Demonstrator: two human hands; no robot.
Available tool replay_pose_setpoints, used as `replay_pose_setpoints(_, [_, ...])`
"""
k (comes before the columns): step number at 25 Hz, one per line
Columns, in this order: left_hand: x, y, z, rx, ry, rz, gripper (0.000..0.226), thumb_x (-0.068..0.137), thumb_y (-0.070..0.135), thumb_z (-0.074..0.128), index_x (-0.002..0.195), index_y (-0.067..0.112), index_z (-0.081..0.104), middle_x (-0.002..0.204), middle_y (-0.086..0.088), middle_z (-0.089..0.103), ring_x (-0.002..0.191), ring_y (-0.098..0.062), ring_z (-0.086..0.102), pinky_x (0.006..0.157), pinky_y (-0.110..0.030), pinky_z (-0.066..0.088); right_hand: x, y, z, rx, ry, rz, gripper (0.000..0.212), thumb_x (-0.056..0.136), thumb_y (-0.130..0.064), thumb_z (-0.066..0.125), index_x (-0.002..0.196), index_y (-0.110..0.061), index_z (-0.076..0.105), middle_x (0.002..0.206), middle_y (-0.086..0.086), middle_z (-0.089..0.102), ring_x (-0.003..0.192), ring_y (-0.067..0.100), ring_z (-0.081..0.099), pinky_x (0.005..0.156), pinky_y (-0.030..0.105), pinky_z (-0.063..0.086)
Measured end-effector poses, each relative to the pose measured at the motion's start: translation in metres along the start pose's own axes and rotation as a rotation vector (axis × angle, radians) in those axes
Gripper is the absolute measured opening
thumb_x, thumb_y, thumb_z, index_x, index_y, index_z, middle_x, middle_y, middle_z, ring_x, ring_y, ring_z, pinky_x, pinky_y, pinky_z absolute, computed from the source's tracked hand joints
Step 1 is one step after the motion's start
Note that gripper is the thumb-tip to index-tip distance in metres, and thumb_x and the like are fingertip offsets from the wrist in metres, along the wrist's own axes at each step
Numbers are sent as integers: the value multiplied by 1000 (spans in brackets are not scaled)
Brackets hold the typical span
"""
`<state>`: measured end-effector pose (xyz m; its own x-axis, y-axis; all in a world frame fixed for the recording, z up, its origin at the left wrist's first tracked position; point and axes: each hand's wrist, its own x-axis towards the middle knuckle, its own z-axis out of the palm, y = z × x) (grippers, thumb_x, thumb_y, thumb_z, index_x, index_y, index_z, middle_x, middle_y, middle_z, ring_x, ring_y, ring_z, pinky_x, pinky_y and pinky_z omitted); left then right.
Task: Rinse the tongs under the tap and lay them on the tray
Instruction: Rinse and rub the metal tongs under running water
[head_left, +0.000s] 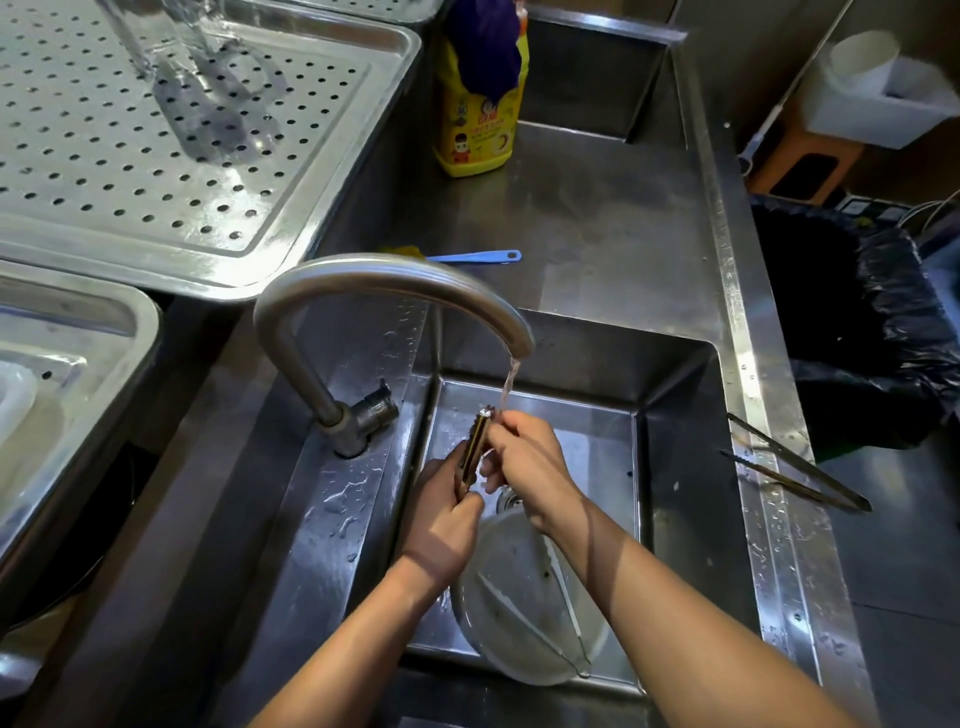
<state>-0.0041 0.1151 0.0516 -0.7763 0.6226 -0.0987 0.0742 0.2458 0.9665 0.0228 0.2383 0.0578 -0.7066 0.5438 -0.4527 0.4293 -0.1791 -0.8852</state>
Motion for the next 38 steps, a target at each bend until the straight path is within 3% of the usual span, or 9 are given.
replay_pose_setpoints(7, [-8, -15, 5, -50, -47, -314, 13, 69, 24, 59, 75, 14, 63, 66, 1, 58, 69, -16, 54, 67, -38, 44, 3, 3, -15, 127, 109, -25, 15, 91, -6, 62, 82, -14, 71, 55, -4, 64, 49, 11, 57, 44, 24, 49])
replay_pose_setpoints(11, [-9, -16, -3, 22, -29, -401, 20, 73, 40, 57, 69, 20, 59, 56, 5, 64, 50, -6, 55, 54, -27, 43, -1, 8, -14, 97, 90, 30, 17, 94, -7, 62, 79, -11, 70, 53, -4, 64, 47, 10, 56, 45, 22, 48])
replay_pose_setpoints(14, [-9, -11, -1, -63, -6, -389, 15, 78, 33, 57, 67, 25, 64, 58, 7, 63, 50, -3, 57, 46, -19, 44, -9, 8, -6, -22, -36, 80, 14, 91, -9, 63, 78, -6, 67, 49, -1, 61, 45, 13, 57, 41, 22, 46])
replay_pose_setpoints(18, [-11, -19, 5, -141, 40, -443, 18, 88, 9, 62, 71, 5, 58, 54, 4, 57, 54, -16, 54, 46, -22, 42, 10, -8, -12, 119, 196, -1, 23, 95, -10, 62, 74, -13, 70, 61, 7, 61, 46, 12, 53, 41, 23, 45])
replay_pose_setpoints(23, [-12, -21, 9, -148, 59, -459, 27, 74, 29, 61, 74, 2, 60, 55, 4, 60, 57, -15, 59, 55, -30, 44, -16, 17, 2, -21, 72, 80, 10, 79, -11, 63, 76, -15, 72, 64, -4, 71, 54, 7, 63, 47, 24, 48])
replay_pose_setpoints(26, [-20, -22, 12, -211, 33, -433, 38, 73, 31, 59, 77, -6, 53, 64, -5, 60, 63, -18, 56, 58, -33, 43, 1, 3, -7, -26, 193, 26, 22, 90, -22, 63, 71, -13, 69, 55, -8, 66, 50, 3, 61, 46, 23, 47])
replay_pose_setpoints(28, [-21, -21, 12, -205, 35, -403, 30, 76, 30, 60, 73, 1, 52, 65, -6, 59, 65, -20, 56, 59, -34, 43, 11, -6, -8, -19, 239, -25, 25, 94, -18, 60, 70, -17, 67, 54, -10, 66, 49, 2, 61, 45, 21, 47])
replay_pose_setpoints(33, [-13, -16, 1, -223, 44, -395, 22, 93, 6, 57, 75, 17, 62, 56, 6, 65, 50, -4, 62, 42, -18, 44, 1, 2, 5, -59, 10, 41, 11, 93, -18, 61, 89, -15, 70, 73, 0, 74, 64, 14, 67, 49, 24, 51])
replay_pose_setpoints(38, [-9, -15, -4, -577, -48, -597, 23, 99, 31, 53, 95, 10, 63, 62, -8, 65, 43, -20, 55, 41, -22, 40, 6, -14, -2, 422, -27, 106, 14, 97, -26, 62, 92, -16, 70, 70, 0, 70, 62, 12, 62, 55, 23, 47])
